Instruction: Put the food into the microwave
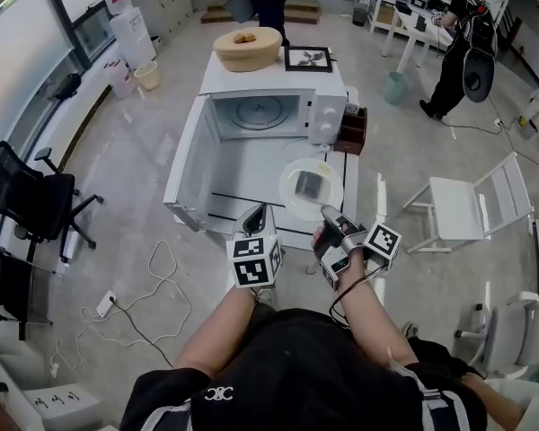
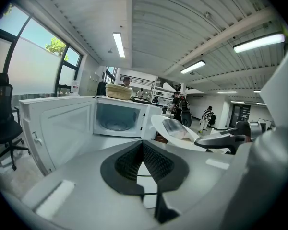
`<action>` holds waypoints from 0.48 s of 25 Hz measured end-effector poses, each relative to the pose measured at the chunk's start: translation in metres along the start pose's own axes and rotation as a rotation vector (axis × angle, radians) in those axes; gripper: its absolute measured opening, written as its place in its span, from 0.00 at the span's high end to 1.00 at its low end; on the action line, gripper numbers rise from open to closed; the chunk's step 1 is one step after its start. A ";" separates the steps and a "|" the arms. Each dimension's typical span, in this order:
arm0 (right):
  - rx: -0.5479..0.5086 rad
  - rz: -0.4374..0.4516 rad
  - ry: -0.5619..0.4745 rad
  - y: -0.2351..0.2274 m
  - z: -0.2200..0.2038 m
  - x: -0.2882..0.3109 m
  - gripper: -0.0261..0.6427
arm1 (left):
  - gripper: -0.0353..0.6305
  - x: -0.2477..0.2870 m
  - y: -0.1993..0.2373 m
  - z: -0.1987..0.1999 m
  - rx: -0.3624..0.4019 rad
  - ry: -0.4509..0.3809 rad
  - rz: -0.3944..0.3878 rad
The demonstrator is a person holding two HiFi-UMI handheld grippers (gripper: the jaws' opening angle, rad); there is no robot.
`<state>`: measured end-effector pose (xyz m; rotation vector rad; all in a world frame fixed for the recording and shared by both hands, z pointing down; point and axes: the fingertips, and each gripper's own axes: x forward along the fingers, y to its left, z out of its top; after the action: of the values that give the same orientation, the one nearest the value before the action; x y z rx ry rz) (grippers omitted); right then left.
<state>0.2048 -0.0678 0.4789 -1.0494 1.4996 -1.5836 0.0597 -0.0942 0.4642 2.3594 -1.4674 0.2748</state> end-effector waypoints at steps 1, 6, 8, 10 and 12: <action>-0.001 -0.003 0.000 0.000 0.002 0.005 0.94 | 0.93 0.003 0.001 0.003 -0.002 -0.003 -0.002; -0.004 -0.016 -0.012 -0.001 0.018 0.028 0.94 | 0.93 0.020 0.009 0.012 -0.006 0.000 -0.006; -0.005 -0.020 -0.013 -0.001 0.023 0.038 0.94 | 0.93 0.028 0.016 0.011 -0.016 0.014 -0.003; -0.002 -0.024 -0.010 -0.002 0.027 0.050 0.94 | 0.93 0.038 0.023 0.012 -0.021 0.026 -0.004; 0.005 -0.035 -0.011 -0.005 0.031 0.062 0.94 | 0.93 0.049 0.029 0.014 -0.032 0.036 -0.013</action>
<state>0.2072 -0.1370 0.4896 -1.0853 1.4767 -1.6017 0.0556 -0.1515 0.4733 2.3262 -1.4292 0.2870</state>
